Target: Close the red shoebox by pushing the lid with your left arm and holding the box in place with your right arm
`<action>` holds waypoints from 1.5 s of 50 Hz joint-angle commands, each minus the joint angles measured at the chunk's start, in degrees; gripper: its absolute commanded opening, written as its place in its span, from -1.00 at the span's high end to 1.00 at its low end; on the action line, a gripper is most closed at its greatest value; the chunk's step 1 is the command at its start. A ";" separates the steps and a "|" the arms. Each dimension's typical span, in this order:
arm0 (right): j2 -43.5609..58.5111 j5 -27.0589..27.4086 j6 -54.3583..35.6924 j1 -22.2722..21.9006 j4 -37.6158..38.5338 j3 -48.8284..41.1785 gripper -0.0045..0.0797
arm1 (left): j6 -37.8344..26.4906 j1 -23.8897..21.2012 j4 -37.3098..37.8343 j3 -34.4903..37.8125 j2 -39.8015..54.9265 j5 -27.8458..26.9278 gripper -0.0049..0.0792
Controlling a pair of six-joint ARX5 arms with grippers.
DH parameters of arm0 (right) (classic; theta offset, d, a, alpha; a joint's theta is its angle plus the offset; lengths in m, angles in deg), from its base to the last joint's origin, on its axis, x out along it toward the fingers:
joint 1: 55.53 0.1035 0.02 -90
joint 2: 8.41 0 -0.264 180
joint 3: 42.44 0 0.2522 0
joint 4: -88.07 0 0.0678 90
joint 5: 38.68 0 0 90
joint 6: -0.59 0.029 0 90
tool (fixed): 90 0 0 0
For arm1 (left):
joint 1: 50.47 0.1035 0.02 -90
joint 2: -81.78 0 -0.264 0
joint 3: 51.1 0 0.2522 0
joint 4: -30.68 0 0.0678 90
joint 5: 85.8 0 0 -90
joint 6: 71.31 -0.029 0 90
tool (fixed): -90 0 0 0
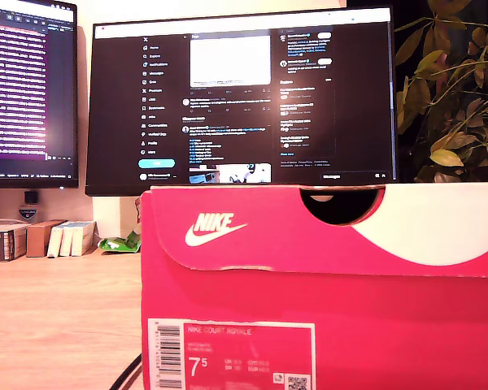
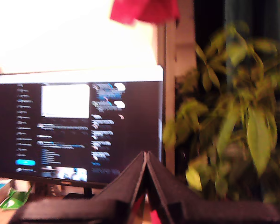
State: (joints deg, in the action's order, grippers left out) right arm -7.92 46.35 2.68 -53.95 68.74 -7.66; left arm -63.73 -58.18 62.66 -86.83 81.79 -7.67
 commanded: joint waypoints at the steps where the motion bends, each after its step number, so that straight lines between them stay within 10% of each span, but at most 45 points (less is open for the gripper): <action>1: -0.35 0.66 0.72 0.17 2.05 -2.16 0.92 | 1.36 0.13 -2.80 1.38 -0.59 0.17 0.93; 35: -0.37 1.20 -0.81 0.39 11.32 -17.79 0.92 | 2.32 -0.20 -16.94 17.77 -0.61 3.37 0.93; 75: -0.35 6.60 1.29 0.39 -4.20 -20.76 0.92 | 0.42 -0.24 3.39 19.87 -0.61 13.07 0.93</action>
State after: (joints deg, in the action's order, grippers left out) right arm -7.94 52.53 1.70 -53.93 64.07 -27.42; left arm -63.95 -58.26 65.33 -68.41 81.61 4.57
